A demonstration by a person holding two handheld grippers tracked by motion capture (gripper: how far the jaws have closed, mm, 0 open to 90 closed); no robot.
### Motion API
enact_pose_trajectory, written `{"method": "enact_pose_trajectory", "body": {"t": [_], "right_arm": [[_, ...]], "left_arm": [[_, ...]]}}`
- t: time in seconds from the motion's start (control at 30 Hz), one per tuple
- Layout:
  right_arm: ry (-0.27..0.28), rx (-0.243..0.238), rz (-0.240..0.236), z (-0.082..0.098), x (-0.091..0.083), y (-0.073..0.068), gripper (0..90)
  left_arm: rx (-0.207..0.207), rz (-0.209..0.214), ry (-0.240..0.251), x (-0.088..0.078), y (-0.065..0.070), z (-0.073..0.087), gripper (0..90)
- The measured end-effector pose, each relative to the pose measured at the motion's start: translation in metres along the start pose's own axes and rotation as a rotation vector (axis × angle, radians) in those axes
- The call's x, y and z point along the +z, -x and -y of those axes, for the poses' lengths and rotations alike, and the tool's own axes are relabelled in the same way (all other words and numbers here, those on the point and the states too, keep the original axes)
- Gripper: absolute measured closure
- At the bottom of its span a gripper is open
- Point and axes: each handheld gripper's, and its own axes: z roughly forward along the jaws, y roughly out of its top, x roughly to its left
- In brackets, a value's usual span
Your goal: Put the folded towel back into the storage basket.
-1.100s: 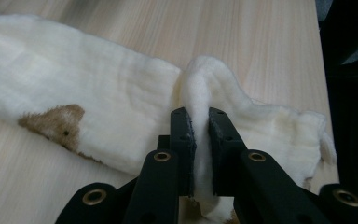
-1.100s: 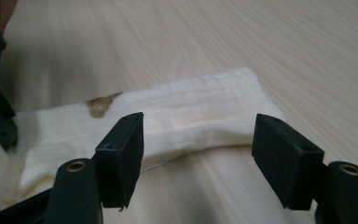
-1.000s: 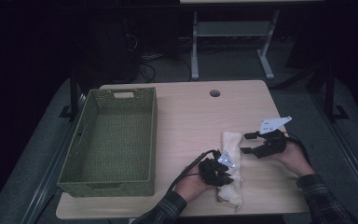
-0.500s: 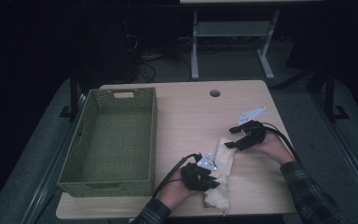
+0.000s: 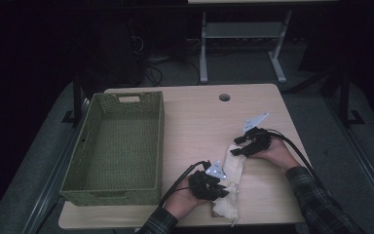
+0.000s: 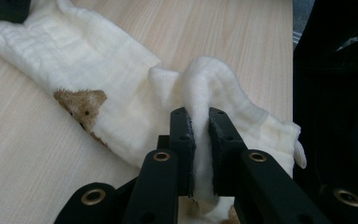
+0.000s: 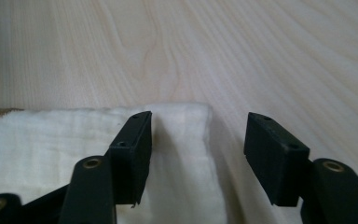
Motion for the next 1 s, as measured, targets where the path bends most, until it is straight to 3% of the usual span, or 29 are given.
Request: {"method": "enact_pose_trajectory", "body": {"t": [0.1, 0.23, 0.37, 0.53, 0.8, 1.0], "right_arm": [[0.007, 0.015, -0.021, 0.002, 0.000, -0.001, 48.3], [-0.005, -0.008, -0.012, 0.002, 0.000, -0.006, 55.2], [0.022, -0.021, -0.018, 0.006, 0.000, -0.008, 65.3], [0.034, -0.023, -0.059, 0.008, 0.000, -0.010, 80.6], [0.023, -0.014, -0.078, 0.007, 0.000, -0.009, 84.5], [0.022, -0.033, -0.093, -0.003, -0.004, -0.010, 84.7]], "left_arm": [[-0.001, 0.000, 0.004, 0.000, 0.000, 0.000, 81.1], [-0.003, 0.001, 0.006, 0.001, 0.000, -0.001, 81.1], [-0.002, 0.001, 0.009, 0.001, 0.000, -0.002, 81.1], [-0.003, 0.002, 0.015, 0.001, -0.002, -0.003, 81.1], [-0.004, 0.001, 0.033, -0.004, -0.009, -0.009, 81.2], [-0.005, -0.015, 0.067, -0.014, -0.015, -0.016, 81.2]]}}
